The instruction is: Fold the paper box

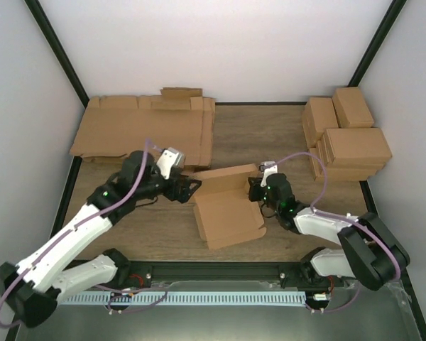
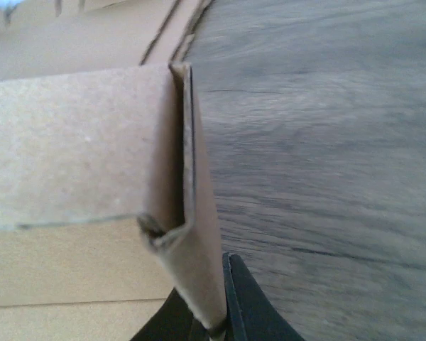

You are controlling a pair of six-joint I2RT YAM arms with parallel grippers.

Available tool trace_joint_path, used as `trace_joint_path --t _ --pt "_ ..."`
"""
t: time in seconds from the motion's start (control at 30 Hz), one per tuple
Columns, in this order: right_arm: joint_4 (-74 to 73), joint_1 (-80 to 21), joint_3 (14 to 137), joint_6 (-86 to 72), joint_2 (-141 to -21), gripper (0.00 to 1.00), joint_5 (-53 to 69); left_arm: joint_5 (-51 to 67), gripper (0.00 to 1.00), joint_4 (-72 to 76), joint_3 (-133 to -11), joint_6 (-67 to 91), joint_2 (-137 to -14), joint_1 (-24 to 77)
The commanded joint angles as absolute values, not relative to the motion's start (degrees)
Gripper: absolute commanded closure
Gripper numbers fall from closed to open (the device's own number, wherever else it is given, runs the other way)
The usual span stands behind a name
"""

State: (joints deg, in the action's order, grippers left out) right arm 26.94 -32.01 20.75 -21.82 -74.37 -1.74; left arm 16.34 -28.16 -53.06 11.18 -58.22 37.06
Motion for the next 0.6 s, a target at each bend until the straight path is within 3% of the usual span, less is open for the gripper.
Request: trace_joint_path --t 0.0,0.23,0.57 --pt "14.91 -31.91 23.99 -36.11 -70.44 0.99 -12.25 8.57 0.0 -26.45 -46.36 18.77 -48.61 37.35" --pt "11.78 -31.9 23.07 -42.17 -65.84 0.99 -8.62 6.86 0.0 -19.4 -33.46 25.9 -35.87 37.36" --pt "7.16 -31.89 20.32 -42.14 -60.94 0.99 -6.66 8.37 0.01 -13.44 -34.78 22.5 -47.35 37.36"
